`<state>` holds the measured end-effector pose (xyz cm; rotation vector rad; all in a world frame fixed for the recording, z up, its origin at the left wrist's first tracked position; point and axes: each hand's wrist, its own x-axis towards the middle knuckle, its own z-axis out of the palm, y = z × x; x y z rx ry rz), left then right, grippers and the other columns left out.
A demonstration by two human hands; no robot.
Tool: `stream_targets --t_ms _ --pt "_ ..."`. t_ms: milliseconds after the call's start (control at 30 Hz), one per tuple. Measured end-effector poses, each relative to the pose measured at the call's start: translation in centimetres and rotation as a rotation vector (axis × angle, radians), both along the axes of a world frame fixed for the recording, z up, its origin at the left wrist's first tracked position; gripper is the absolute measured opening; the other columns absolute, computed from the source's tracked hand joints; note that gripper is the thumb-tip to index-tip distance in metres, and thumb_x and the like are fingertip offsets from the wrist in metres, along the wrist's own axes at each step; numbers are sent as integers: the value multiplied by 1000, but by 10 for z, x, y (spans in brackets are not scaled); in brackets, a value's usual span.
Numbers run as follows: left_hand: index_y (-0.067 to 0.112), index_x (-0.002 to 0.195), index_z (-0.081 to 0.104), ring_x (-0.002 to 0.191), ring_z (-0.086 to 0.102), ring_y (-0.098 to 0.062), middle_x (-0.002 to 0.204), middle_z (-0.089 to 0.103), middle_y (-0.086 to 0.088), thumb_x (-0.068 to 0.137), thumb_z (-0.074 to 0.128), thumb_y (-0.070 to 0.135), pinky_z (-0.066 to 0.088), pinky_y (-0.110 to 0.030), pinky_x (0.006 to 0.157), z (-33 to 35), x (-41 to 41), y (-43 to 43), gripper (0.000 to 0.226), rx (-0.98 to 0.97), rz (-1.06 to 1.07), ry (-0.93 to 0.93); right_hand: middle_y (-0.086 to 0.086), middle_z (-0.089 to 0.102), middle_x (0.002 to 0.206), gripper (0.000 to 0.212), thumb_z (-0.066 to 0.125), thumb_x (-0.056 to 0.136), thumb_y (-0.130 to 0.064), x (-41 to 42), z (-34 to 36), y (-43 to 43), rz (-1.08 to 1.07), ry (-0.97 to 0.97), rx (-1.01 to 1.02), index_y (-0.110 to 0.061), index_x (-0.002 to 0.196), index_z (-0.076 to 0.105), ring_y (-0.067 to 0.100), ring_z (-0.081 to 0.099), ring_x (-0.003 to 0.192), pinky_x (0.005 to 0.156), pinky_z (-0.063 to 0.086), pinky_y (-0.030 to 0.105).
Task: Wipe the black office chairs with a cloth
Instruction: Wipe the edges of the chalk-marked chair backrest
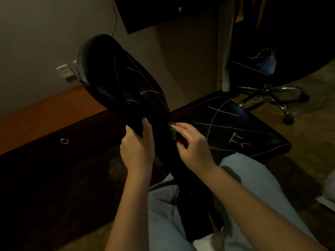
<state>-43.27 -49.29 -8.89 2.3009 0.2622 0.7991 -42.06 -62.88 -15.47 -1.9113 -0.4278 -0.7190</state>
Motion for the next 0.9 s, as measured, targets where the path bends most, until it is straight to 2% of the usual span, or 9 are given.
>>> stream_targets --t_ms 67,167,267,400,533,600,767,900 --pt "9 116 57 77 59 -26 81 54 3 87 22 66 38 -29 58 -1 1 1 73 -2 -1 7 10 62 119 37 67 83 3 2 -9 0 -13 -1 -29 -2 120 62 14 58 112 99 41 10" --pt "10 114 57 68 55 -16 73 50 9 88 23 66 33 -23 54 -3 3 1 71 -15 10 -4 2 60 104 22 68 84 -3 5 -27 -5 -14 47 0 -6 105 64 8 60 93 81 50 15" --pt "10 114 57 64 47 -3 73 47 13 94 28 63 33 -22 54 -3 3 0 64 -23 15 0 -7 54 95 15 67 86 -1 4 -57 -16 -55 180 -11 -10 97 63 2 53 81 71 45 11" --pt "11 119 56 74 56 -19 82 55 3 91 25 64 37 -29 61 -1 2 -1 68 -19 6 -1 -2 56 97 12 59 92 -3 3 -87 -29 -58 412 -146 -12 100 62 11 56 86 73 46 23" --pt "10 118 56 76 60 -25 84 61 -4 92 26 64 40 -30 62 -1 0 -1 66 -27 -3 5 1 58 98 12 52 97 -10 2 -90 -35 -45 600 -171 -14 100 62 17 57 90 79 46 27" --pt "9 118 56 77 60 -26 84 61 -5 92 27 64 38 -30 61 0 -1 -2 67 -29 -10 5 -1 60 99 14 59 92 -7 -2 -85 -34 -65 551 -99 -14 102 65 15 60 91 79 47 23" --pt "9 119 55 75 56 -22 82 56 0 96 30 60 37 -29 58 0 -1 -2 61 -46 7 24 -11 60 94 22 70 82 -6 -8 -34 -18 -33 227 122 -18 100 66 -3 59 88 78 47 9" --pt "8 119 55 73 52 -18 80 52 3 97 31 59 33 -20 56 0 0 -1 61 -47 13 31 -3 62 109 29 68 85 -7 -2 -11 -3 -3 176 96 -15 113 65 4 59 100 88 49 14"
